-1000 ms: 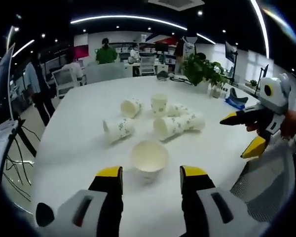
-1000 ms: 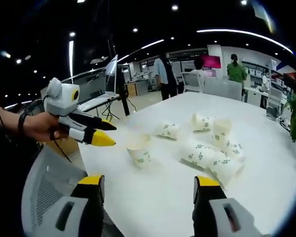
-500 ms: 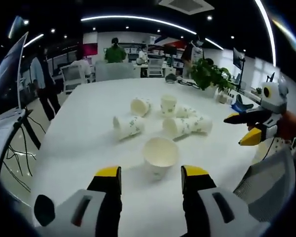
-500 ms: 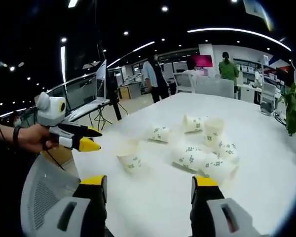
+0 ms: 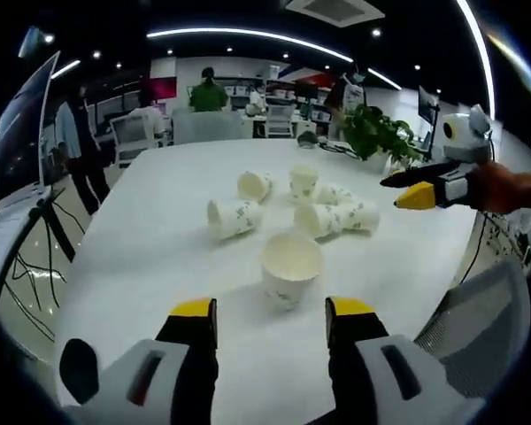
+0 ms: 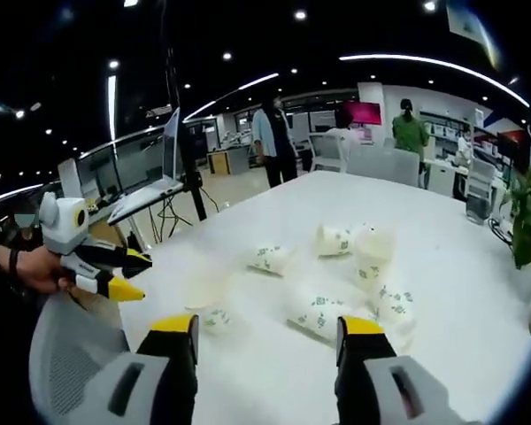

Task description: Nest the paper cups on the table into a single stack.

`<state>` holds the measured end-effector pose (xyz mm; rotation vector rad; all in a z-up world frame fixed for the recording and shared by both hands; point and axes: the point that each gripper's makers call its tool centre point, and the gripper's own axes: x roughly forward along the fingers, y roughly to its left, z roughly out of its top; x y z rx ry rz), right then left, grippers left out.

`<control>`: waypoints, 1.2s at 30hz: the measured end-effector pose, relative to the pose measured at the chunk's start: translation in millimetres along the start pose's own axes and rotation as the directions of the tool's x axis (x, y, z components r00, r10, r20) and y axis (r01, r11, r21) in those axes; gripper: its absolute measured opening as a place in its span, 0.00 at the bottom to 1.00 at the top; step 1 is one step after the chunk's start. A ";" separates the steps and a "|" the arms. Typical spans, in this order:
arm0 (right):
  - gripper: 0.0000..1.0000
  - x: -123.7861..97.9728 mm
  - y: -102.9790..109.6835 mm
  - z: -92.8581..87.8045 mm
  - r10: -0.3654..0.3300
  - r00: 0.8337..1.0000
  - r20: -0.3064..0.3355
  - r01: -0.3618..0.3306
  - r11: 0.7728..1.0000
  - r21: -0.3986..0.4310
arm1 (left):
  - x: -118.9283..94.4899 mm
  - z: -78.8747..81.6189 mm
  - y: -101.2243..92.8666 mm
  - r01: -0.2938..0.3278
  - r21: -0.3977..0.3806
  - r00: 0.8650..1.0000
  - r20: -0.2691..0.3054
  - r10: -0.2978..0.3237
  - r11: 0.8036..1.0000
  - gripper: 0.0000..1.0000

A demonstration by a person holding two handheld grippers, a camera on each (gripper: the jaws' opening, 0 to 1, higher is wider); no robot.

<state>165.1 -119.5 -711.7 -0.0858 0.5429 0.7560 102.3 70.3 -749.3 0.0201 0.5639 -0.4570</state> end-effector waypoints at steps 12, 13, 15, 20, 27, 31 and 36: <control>0.59 32.1 -38.9 30.6 -0.049 0.998 -0.049 0.048 0.998 -0.026 | -0.7 0.3 -2.8 0.011 -0.018 1.000 0.023 -0.010 1.000 0.49; 0.59 33.8 -40.6 31.9 -0.053 0.997 -0.051 0.052 0.998 -0.023 | -0.4 -0.4 -3.1 0.010 -0.015 1.000 0.021 -0.009 1.000 0.49; 0.59 36.0 -44.6 34.6 -0.058 0.997 -0.050 0.058 0.998 -0.009 | -0.2 -0.8 -4.1 0.011 -0.011 1.000 0.020 -0.010 1.000 0.49; 0.58 43.2 -49.8 38.1 -0.068 0.996 -0.061 0.069 0.997 0.017 | 0.3 -0.5 -5.4 0.013 -0.001 1.000 0.023 -0.013 1.000 0.50; 0.55 56.6 -66.4 44.8 -0.090 0.992 -0.089 0.091 0.996 0.018 | 1.4 -2.4 -2.7 0.014 -0.005 1.000 0.026 -0.014 1.000 0.49; 0.54 61.8 -71.7 47.8 -0.095 0.989 -0.116 0.097 0.995 0.008 | 1.8 -3.5 -2.1 0.016 -0.005 0.999 0.028 -0.015 1.000 0.49; 0.54 75.0 -82.8 49.5 -0.092 0.981 -0.169 0.088 0.996 -0.032 | 2.2 -4.1 -4.2 0.021 0.002 0.999 0.025 -0.021 1.000 0.49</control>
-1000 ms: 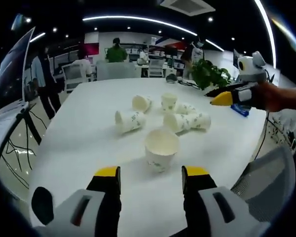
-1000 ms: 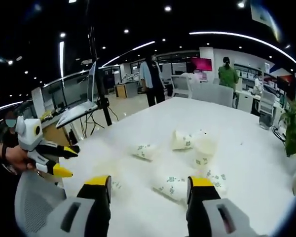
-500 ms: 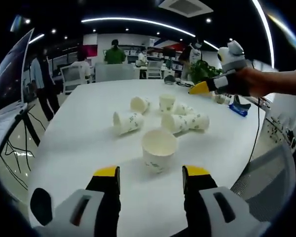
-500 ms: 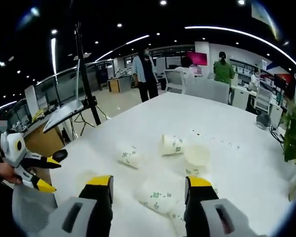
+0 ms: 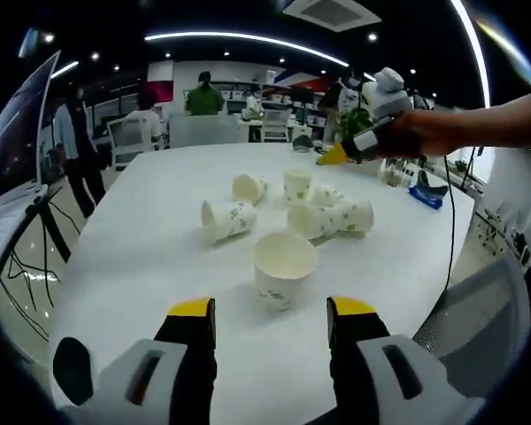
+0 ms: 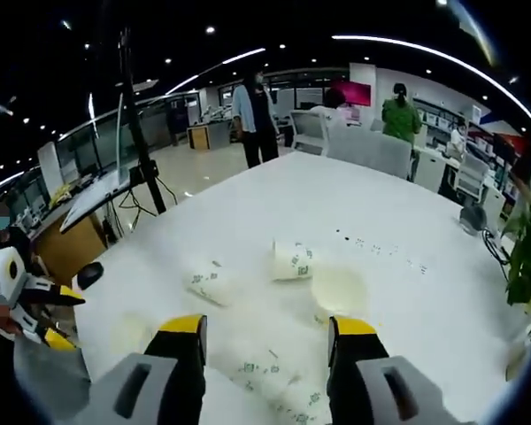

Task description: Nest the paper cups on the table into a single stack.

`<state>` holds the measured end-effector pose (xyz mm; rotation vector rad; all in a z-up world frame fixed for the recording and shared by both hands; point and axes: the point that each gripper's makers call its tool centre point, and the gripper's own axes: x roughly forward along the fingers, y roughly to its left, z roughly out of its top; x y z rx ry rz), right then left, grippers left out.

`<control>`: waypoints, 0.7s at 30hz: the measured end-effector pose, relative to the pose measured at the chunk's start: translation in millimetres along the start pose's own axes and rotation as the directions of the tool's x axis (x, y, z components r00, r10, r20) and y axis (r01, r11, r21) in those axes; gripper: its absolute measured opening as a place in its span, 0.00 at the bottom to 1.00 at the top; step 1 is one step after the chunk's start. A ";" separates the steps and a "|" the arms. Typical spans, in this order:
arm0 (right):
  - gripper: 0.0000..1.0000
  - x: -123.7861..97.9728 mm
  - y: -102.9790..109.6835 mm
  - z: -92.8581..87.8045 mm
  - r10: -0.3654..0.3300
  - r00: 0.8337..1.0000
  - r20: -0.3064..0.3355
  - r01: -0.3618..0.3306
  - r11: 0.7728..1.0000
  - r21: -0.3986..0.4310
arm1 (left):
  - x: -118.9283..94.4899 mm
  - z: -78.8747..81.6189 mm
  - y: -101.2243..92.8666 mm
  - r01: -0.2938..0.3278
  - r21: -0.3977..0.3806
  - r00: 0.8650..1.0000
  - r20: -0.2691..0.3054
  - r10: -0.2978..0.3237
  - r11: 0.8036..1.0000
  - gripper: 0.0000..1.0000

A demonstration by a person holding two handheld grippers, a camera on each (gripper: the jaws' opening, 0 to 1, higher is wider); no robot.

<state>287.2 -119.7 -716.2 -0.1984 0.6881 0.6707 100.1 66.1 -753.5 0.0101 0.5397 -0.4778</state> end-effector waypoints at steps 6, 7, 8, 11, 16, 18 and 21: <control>0.54 13.6 -1.3 -2.6 0.008 0.998 -0.069 -0.010 0.999 -0.036 | -0.1 0.6 2.1 -0.018 0.034 1.000 -0.002 0.018 0.999 0.50; 0.54 17.5 -2.7 -1.4 0.009 0.997 -0.071 -0.011 0.999 -0.039 | -0.8 1.5 1.1 -0.019 0.035 1.000 -0.001 0.019 0.999 0.50; 0.54 19.3 -4.0 0.0 0.010 0.997 -0.078 -0.013 0.999 -0.044 | -1.3 2.2 0.5 -0.021 0.036 1.000 0.000 0.021 0.999 0.50; 0.54 26.5 -7.4 0.4 0.009 0.995 -0.095 -0.014 0.998 -0.054 | -1.6 1.9 1.2 -0.024 0.030 1.000 0.001 0.024 0.999 0.50; 0.52 49.1 -16.4 3.3 0.033 0.993 -0.115 -0.036 0.999 -0.023 | -4.8 4.0 1.0 -0.035 0.011 0.999 0.005 0.035 0.999 0.49; 0.52 53.0 -18.0 -0.5 0.030 0.989 -0.144 -0.037 0.998 -0.044 | -4.4 4.1 0.1 -0.035 0.010 0.999 0.005 0.035 0.999 0.49; 0.51 62.4 -18.6 0.0 0.030 0.985 -0.170 -0.041 0.997 -0.060 | -5.2 4.8 -2.5 -0.031 0.019 1.000 0.002 0.031 0.999 0.49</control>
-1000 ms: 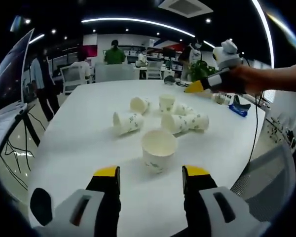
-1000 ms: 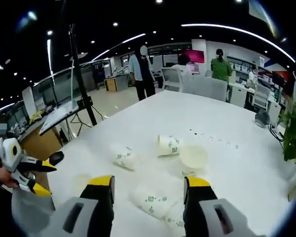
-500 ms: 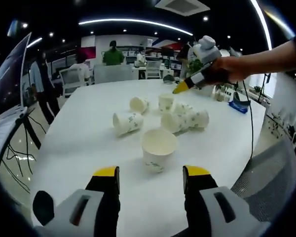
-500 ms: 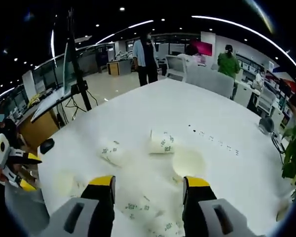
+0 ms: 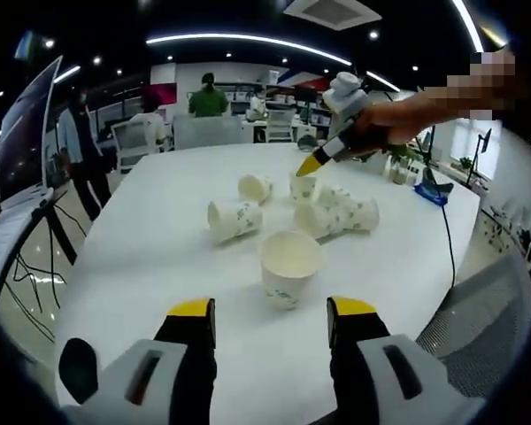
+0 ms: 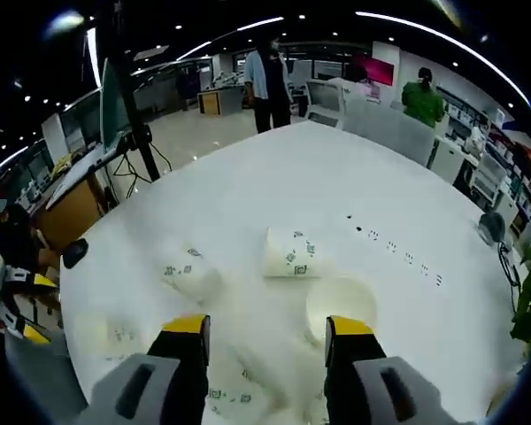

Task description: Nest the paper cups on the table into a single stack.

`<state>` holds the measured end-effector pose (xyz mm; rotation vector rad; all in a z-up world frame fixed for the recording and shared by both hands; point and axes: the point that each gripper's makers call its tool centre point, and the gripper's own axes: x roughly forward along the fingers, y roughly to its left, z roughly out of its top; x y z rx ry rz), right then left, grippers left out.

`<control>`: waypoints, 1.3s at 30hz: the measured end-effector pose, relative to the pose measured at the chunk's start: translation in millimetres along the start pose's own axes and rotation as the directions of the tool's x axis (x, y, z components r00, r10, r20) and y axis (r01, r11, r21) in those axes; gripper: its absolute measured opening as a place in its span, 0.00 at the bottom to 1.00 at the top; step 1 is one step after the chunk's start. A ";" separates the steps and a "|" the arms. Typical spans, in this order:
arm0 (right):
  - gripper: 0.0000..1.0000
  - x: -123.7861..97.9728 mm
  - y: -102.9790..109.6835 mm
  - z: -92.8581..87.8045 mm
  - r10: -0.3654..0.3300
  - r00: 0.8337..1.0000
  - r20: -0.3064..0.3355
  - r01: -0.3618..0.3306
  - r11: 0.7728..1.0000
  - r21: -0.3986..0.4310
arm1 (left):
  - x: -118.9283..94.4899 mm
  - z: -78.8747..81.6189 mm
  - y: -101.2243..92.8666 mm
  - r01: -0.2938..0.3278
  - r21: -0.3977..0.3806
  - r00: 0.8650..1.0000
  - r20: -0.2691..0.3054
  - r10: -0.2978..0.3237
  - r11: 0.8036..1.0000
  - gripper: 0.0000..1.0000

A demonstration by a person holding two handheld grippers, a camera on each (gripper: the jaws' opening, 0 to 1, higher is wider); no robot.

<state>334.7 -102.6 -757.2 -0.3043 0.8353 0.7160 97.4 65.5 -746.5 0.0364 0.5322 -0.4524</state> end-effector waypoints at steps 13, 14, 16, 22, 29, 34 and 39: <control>0.39 29.4 -1.8 -13.0 -0.016 0.994 -0.110 0.017 1.000 0.005 | -0.9 -0.8 6.4 -0.021 -0.006 1.000 -0.005 0.021 1.000 0.51; 0.38 31.9 -1.5 -14.2 -0.019 0.993 -0.117 0.019 1.000 0.002 | -0.9 -1.1 6.3 -0.020 -0.008 1.000 -0.006 0.020 1.000 0.51; 0.36 40.9 -3.7 -13.1 -0.024 0.991 -0.129 0.023 1.000 -0.006 | -0.6 -1.7 6.7 -0.021 -0.008 1.000 -0.007 0.021 1.000 0.51; 0.32 42.9 -4.2 -17.1 -0.023 0.986 -0.164 0.021 1.000 -0.016 | 1.3 -4.8 9.0 -0.020 -0.012 1.000 -0.013 0.020 1.000 0.50; 0.14 49.9 -11.3 -19.7 -0.045 0.985 -0.165 0.045 0.999 -0.007 | 2.8 -6.5 10.9 -0.024 -0.016 1.000 -0.017 0.023 1.000 0.50; 0.02 54.6 -19.3 -22.2 -0.057 0.983 -0.176 0.054 0.998 -0.020 | 3.2 -6.6 11.3 -0.027 -0.014 0.999 -0.019 0.027 1.000 0.50; 0.00 49.5 -21.5 -17.8 -0.065 0.986 -0.154 0.057 0.997 -0.054 | 3.2 -5.8 10.0 -0.024 -0.009 1.000 -0.020 0.024 1.000 0.50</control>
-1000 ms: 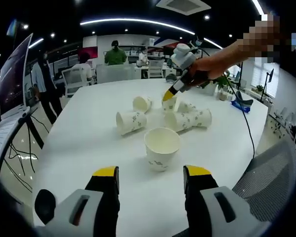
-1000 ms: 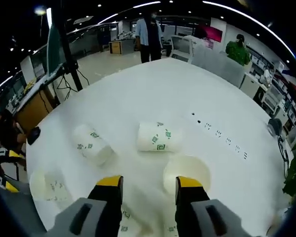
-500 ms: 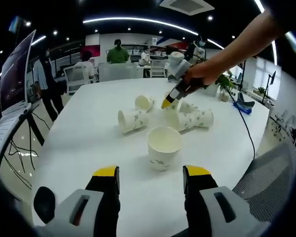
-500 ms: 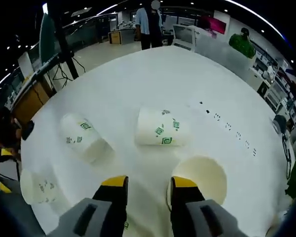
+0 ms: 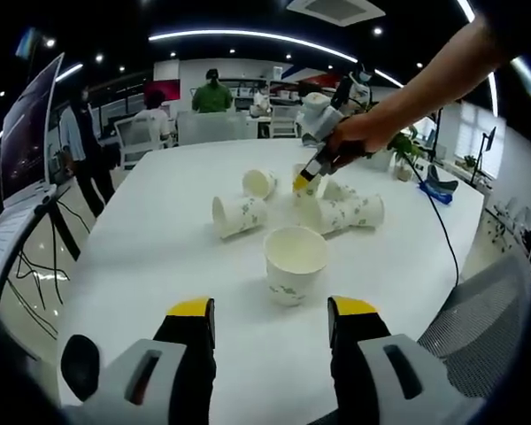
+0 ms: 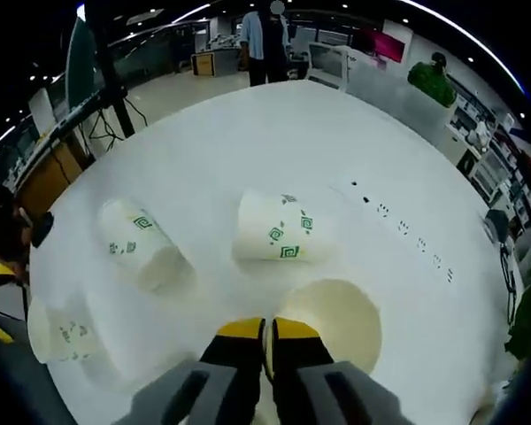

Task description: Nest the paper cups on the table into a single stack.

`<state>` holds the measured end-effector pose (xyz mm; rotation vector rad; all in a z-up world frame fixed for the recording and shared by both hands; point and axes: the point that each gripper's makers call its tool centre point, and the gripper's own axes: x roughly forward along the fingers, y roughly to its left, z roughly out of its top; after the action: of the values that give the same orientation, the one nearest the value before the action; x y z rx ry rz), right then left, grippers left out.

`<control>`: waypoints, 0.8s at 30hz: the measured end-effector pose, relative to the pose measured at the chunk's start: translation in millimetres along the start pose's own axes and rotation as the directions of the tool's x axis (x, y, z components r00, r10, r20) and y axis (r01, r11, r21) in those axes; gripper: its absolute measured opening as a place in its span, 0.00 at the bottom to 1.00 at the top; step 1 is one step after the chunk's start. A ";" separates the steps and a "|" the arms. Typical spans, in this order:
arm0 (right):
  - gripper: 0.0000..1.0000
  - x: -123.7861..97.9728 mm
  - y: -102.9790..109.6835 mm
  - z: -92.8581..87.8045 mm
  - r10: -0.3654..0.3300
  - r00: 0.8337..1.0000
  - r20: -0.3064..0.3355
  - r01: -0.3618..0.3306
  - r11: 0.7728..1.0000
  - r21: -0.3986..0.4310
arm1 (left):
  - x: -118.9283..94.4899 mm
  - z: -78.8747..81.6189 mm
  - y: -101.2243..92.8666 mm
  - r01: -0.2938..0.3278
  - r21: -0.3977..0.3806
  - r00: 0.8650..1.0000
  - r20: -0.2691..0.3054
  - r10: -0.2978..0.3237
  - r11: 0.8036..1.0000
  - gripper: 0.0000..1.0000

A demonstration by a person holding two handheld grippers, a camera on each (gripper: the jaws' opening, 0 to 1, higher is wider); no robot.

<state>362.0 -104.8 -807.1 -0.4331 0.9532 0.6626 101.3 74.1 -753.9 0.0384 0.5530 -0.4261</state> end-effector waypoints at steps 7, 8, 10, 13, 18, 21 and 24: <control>0.00 -12.2 4.1 5.4 0.008 0.999 0.033 -0.006 0.999 -0.036 | 0.8 3.1 -3.3 0.009 0.010 1.000 0.003 -0.009 1.000 0.51; 0.00 -14.4 3.9 5.5 0.010 0.999 0.034 -0.009 0.999 -0.037 | 0.8 3.7 -3.6 0.010 0.012 1.000 0.005 -0.010 1.000 0.51; 0.00 -23.4 4.8 6.8 0.013 0.999 0.048 -0.011 0.999 -0.037 | 0.7 4.8 -4.0 0.012 0.013 1.000 0.009 -0.012 1.000 0.51; 0.00 -38.2 10.9 8.1 0.012 0.998 0.060 -0.009 0.998 -0.056 | 0.3 6.0 -4.7 0.013 0.013 1.000 0.014 -0.013 1.000 0.51; 0.00 -47.2 10.4 11.7 0.023 0.997 0.075 -0.017 0.996 -0.089 | -0.6 8.5 -7.8 0.022 0.019 1.000 0.020 -0.023 1.000 0.51; 0.00 -51.6 9.7 16.0 0.003 0.996 0.088 0.011 0.987 -0.162 | -0.8 12.2 -9.0 0.027 0.023 0.999 0.027 -0.028 0.999 0.52; 0.00 -70.2 26.6 15.4 0.009 0.996 0.092 0.011 0.975 -0.221 | -1.1 17.2 -10.5 0.035 0.026 0.999 0.034 -0.036 0.999 0.53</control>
<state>324.3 -98.9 -740.6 -0.5952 0.7938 0.7854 104.9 62.4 -737.9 0.0451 0.5148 -0.4673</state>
